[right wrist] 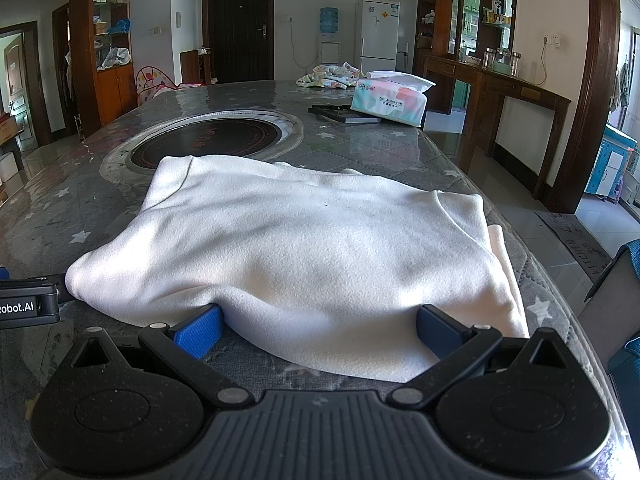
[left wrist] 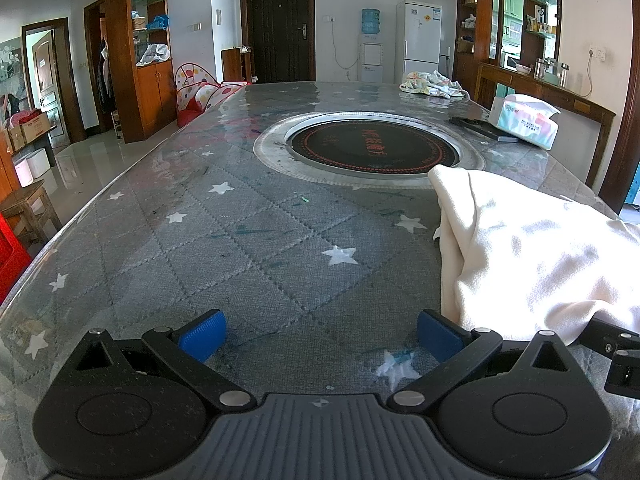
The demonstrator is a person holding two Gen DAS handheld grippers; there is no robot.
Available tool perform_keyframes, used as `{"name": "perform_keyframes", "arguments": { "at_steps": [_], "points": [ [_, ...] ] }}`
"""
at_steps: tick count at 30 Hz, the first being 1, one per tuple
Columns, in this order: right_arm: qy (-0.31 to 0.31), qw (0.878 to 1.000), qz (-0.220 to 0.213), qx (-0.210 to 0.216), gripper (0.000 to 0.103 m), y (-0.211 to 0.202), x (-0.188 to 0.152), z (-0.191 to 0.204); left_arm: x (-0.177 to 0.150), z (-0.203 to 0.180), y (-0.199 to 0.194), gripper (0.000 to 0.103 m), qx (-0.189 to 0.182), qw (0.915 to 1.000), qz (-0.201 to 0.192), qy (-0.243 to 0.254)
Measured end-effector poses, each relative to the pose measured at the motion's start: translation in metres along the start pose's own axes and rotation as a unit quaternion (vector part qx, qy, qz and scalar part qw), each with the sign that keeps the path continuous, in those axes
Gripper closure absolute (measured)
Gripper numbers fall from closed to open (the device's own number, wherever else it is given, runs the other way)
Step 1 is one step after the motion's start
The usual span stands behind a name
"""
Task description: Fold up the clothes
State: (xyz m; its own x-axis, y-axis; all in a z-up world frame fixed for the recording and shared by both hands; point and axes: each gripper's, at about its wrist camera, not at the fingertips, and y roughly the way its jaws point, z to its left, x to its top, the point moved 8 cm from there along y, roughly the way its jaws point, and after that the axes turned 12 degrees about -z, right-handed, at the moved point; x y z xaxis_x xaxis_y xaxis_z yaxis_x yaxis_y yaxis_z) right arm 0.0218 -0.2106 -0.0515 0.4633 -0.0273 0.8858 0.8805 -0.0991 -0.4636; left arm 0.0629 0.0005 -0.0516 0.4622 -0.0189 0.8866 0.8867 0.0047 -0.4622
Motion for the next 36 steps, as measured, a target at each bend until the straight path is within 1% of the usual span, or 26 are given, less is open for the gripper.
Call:
{"name": "perform_keyframes", "arguments": {
  "at_steps": [12,16,22,25,31,35,36],
  "points": [
    [0.0,1.0,0.001,0.0,0.0,0.0,0.0,0.0,0.001,0.0,0.0,0.0,0.0,1.0,0.002,0.003],
    [0.001,1.0,0.001,0.003,0.0,0.0,0.001,0.0,0.001,0.001,0.0,0.0,-0.007,0.9999,0.01,0.003],
    [-0.009,1.0,0.007,0.023,0.0,-0.008,-0.001,0.001,-0.001,0.004,-0.011,0.0,-0.008,0.9997,0.022,0.008],
    [-0.011,0.999,0.007,0.039,0.0,-0.018,-0.001,0.002,0.0,0.005,-0.022,0.0,-0.01,0.9997,0.02,0.012],
    [-0.024,0.998,-0.003,0.053,0.0,-0.042,0.003,0.0,0.012,0.004,-0.046,0.0,-0.03,0.9994,0.013,0.009],
    [-0.026,0.998,-0.008,0.058,0.001,-0.056,0.008,-0.008,0.021,-0.003,-0.06,0.0,-0.048,0.9985,0.003,0.026],
    [-0.026,0.998,-0.008,0.06,0.003,-0.059,0.01,-0.01,0.023,-0.005,-0.063,0.0,-0.054,0.9981,0.003,0.028]
  ]
}}
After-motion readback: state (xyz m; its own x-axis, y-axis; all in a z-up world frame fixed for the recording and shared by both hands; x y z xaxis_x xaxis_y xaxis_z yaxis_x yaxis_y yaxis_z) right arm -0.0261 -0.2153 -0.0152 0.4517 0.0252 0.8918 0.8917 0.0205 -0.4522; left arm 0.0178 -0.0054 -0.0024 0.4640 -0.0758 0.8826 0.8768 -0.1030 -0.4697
